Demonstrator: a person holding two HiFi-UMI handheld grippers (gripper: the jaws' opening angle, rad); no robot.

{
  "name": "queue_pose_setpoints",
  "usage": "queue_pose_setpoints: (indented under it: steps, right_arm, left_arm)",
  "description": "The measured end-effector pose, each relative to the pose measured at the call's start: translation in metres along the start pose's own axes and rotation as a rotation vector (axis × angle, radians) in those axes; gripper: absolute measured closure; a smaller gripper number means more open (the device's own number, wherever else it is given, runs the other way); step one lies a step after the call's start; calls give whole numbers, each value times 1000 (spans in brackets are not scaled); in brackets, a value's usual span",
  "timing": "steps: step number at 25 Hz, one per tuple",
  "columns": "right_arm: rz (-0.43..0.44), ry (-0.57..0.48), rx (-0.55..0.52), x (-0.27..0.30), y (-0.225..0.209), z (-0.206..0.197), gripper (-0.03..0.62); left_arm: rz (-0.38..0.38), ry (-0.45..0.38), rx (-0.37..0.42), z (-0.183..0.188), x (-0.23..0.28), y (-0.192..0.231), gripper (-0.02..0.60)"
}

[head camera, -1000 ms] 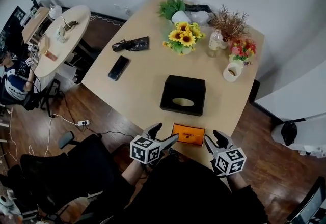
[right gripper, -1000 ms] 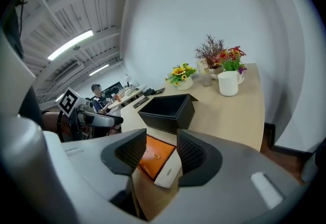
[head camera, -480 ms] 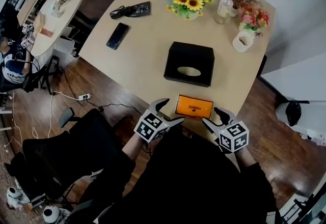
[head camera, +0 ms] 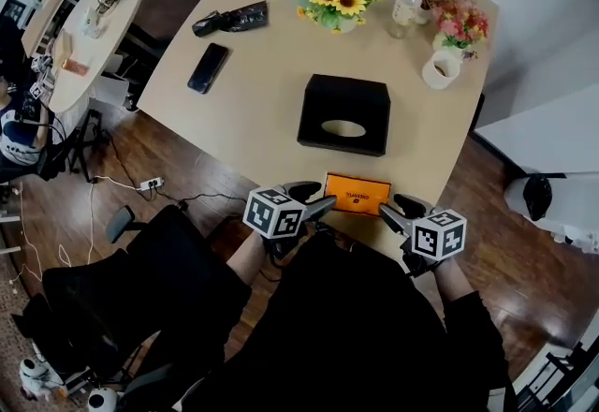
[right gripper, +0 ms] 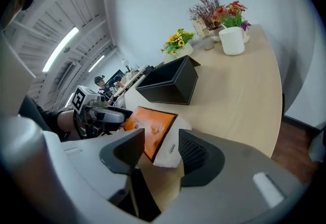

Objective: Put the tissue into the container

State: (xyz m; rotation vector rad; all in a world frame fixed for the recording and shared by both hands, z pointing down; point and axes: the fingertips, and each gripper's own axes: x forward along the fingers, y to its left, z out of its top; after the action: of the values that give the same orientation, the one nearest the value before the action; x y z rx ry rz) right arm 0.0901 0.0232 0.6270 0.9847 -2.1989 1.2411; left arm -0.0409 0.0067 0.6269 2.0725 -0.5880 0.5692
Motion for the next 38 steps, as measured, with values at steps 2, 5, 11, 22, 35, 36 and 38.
queue_pose_setpoints:
  steps: [2, 5, 11, 22, 35, 36, 38]
  right_arm:
    - [-1, 6, 5, 2, 1, -2, 384]
    - [-11, 3, 8, 4, 2, -3, 420]
    - [-5, 41, 49, 12, -2, -11, 471]
    - [-39, 106, 20, 14, -3, -14, 494]
    - [-19, 77, -34, -7, -2, -12, 507]
    - [-14, 72, -38, -9, -2, -11, 508]
    - [-2, 58, -49, -15, -2, -8, 508]
  left_arm:
    - [-12, 21, 8, -5, 3, -3, 383]
    - [-20, 30, 1, -9, 7, -4, 383]
    - [-8, 62, -27, -12, 15, 3, 383]
    - [54, 40, -66, -18, 18, 7, 413]
    - [74, -13, -36, -12, 11, -21, 431]
    - [81, -17, -26, -11, 11, -24, 431]
    - [95, -26, -6, -6, 9, -31, 431]
